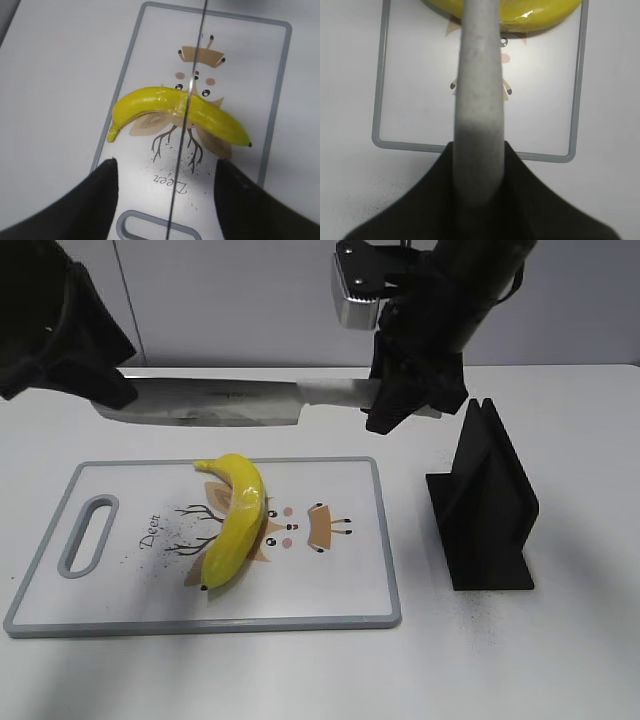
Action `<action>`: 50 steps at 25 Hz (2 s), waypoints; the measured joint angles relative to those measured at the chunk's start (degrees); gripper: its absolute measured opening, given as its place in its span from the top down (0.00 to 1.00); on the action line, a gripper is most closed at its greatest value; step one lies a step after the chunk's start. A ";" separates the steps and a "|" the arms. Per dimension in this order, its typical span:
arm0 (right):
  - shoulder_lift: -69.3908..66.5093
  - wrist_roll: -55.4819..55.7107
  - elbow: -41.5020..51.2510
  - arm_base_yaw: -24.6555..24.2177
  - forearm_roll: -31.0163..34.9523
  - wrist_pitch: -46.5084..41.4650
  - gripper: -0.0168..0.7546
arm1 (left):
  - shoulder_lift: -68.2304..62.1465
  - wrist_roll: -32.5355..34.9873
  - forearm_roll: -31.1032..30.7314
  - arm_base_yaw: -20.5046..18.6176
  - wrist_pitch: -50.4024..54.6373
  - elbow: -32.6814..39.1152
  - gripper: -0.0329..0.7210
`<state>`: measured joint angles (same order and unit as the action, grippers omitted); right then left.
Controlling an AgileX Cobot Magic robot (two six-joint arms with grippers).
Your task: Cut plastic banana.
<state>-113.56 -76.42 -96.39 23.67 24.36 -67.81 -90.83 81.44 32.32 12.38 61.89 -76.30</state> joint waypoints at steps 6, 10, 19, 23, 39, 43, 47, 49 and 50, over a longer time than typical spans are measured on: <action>-1.30 -0.80 -0.20 0.35 1.14 0.16 0.77 | -3.47 0.47 0.27 0.14 -0.24 0.00 0.34; -2.09 -0.75 -0.50 0.83 1.20 1.57 0.77 | -4.76 0.53 0.52 0.14 -0.05 0.00 0.69; -4.63 1.51 -0.78 0.83 1.13 3.20 0.77 | -8.26 1.10 -0.34 0.19 -2.20 0.30 0.94; -6.80 1.63 -0.78 0.83 -0.33 5.56 0.77 | -10.68 1.34 -1.64 1.57 -8.00 2.95 0.94; -17.96 4.14 -2.15 1.07 -6.43 6.96 0.76 | -25.46 1.97 -0.68 4.05 -17.75 4.71 0.94; -17.12 4.64 -1.92 1.26 -6.49 7.34 0.76 | -25.20 2.04 -1.65 4.16 -18.14 4.89 0.94; -14.86 4.97 -1.43 1.51 -6.68 7.97 0.77 | -22.80 1.92 -2.76 4.16 -18.08 5.57 0.94; -12.38 4.97 -1.37 1.51 -6.68 7.97 0.77 | -20.23 1.74 -3.14 4.16 -17.50 5.62 0.95; -11.18 4.97 -1.37 1.51 -6.68 7.97 0.77 | -18.59 1.74 -3.37 4.16 -17.12 5.62 0.95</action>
<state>-124.73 -71.44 -97.75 25.19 17.68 -59.85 -109.42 83.17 28.95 16.54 44.77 -70.68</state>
